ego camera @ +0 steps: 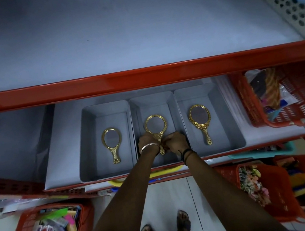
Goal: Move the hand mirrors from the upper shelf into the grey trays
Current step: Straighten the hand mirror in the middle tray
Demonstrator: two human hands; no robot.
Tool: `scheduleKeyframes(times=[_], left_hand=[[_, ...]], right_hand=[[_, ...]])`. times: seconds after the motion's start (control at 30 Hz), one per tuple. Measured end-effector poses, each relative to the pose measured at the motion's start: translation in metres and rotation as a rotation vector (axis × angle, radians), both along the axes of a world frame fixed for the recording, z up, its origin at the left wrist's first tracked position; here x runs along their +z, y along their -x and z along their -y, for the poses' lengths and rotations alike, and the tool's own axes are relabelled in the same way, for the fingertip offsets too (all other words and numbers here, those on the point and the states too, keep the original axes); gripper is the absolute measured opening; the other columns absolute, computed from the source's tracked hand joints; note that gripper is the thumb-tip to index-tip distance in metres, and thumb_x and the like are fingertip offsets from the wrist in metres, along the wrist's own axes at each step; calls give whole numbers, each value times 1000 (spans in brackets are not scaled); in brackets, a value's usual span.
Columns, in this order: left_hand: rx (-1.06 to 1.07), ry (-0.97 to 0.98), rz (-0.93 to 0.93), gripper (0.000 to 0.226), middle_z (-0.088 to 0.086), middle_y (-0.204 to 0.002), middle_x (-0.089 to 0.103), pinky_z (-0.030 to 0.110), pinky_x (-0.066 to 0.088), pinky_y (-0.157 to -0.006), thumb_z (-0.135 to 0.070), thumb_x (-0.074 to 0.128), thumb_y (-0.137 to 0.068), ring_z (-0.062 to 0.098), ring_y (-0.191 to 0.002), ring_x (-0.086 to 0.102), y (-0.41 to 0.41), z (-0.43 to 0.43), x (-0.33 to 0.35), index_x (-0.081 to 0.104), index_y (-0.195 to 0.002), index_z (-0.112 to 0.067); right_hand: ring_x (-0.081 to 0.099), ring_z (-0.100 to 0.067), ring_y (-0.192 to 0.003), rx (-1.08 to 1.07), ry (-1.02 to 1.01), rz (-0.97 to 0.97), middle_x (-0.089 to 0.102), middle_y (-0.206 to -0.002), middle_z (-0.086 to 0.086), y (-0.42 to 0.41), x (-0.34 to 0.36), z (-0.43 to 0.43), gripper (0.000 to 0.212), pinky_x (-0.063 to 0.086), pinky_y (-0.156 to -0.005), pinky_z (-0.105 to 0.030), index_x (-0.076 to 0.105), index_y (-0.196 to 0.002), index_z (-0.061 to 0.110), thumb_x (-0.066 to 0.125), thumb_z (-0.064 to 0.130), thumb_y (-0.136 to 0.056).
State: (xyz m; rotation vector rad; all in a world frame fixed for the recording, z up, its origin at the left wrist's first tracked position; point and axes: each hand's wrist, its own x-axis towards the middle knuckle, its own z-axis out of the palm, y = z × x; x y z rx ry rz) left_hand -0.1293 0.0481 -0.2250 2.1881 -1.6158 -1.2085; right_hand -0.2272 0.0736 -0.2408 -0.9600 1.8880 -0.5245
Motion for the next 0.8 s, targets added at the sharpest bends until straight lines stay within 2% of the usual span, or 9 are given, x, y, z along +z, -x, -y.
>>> scheduleKeyframes(times=[0.2, 0.37, 0.6, 0.8], left_hand=[[-18, 58, 25, 19, 17, -102, 72, 36, 56, -76, -11, 62, -85, 31, -97, 69, 3, -4, -3, 70, -99, -1], [-13, 50, 12, 17, 16, -96, 74, 35, 59, -73, -10, 62, -85, 30, -89, 71, 2, -4, -5, 72, -95, -2], [-37, 58, 33, 18, 15, -97, 74, 33, 56, -72, -10, 59, -87, 29, -91, 71, 3, -6, -6, 71, -97, -2], [-57, 80, 25, 18, 13, -97, 74, 33, 57, -73, -12, 60, -87, 28, -90, 71, 1, -8, -8, 72, -97, -3]], right_hand=[[69, -35, -93, 8, -1, 24, 74, -101, -19, 3, 1, -3, 21, 57, -86, -48, 75, -93, 2, 56, -1, -84], [68, -34, -97, -22, 0, 27, 73, -105, -18, 2, 4, -4, 22, 56, -89, -46, 74, -96, 2, 55, -1, -86], [69, -36, -94, -45, 25, 47, 74, -101, -21, 0, 4, -7, 21, 57, -88, -48, 75, -93, -1, 56, -4, -84], [69, -34, -95, -8, 41, 13, 74, -101, -21, 0, 10, -9, 21, 56, -89, -44, 74, -96, -2, 56, -4, -84]])
